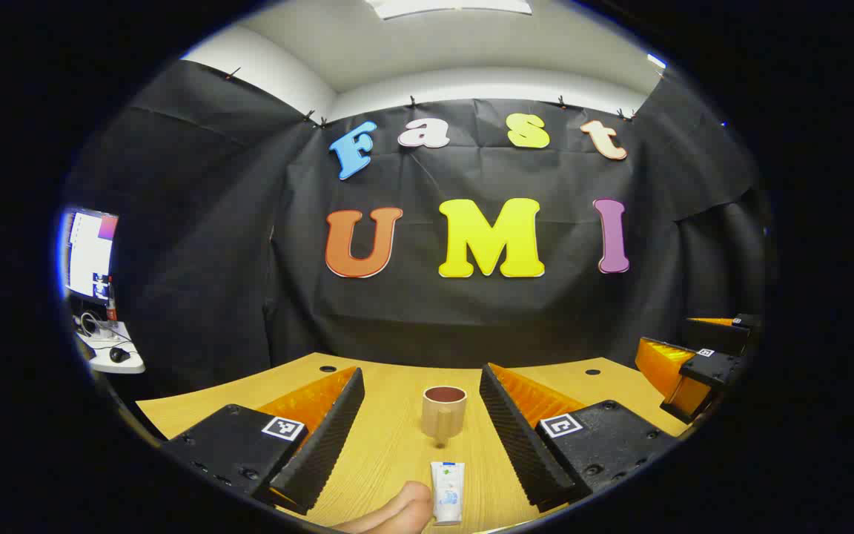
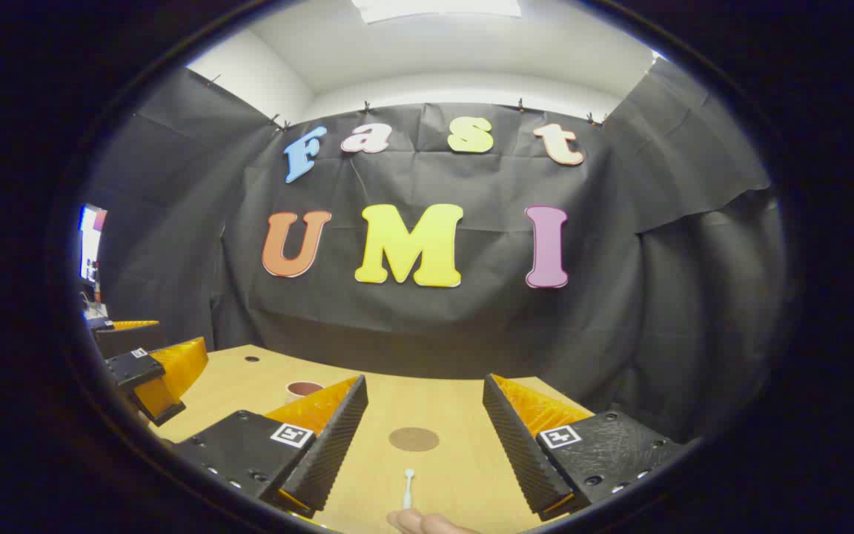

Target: Put the toothbrush and toothpaste on the desktop into the cup, then pick up the cup and place it on the coaster on the desktop.

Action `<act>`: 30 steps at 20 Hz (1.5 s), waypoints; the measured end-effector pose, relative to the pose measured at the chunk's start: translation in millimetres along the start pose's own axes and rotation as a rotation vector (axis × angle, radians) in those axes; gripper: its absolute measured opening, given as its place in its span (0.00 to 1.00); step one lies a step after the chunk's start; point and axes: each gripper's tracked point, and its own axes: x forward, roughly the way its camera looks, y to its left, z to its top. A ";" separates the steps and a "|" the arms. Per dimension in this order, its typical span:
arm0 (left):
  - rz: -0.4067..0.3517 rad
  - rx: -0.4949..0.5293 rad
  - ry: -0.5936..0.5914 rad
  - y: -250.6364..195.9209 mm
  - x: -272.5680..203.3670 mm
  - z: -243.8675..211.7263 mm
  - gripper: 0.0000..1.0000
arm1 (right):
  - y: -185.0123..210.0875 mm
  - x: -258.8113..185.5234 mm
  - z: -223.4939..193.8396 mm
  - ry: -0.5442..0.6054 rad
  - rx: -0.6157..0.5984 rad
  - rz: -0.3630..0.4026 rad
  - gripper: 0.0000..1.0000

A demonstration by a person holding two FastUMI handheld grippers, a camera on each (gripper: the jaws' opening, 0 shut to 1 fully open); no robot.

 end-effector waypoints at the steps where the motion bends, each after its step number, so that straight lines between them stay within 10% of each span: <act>1: 0.000 0.001 0.000 0.9 0.5 -1.0 0.99 | 6.2 1.0 -3.1 0.006 0.005 0.008 0.94; 30: -0.074 0.011 0.079 -24.4 10.2 -34.6 0.99 | -24.1 16.8 -21.2 0.046 0.003 -0.019 0.95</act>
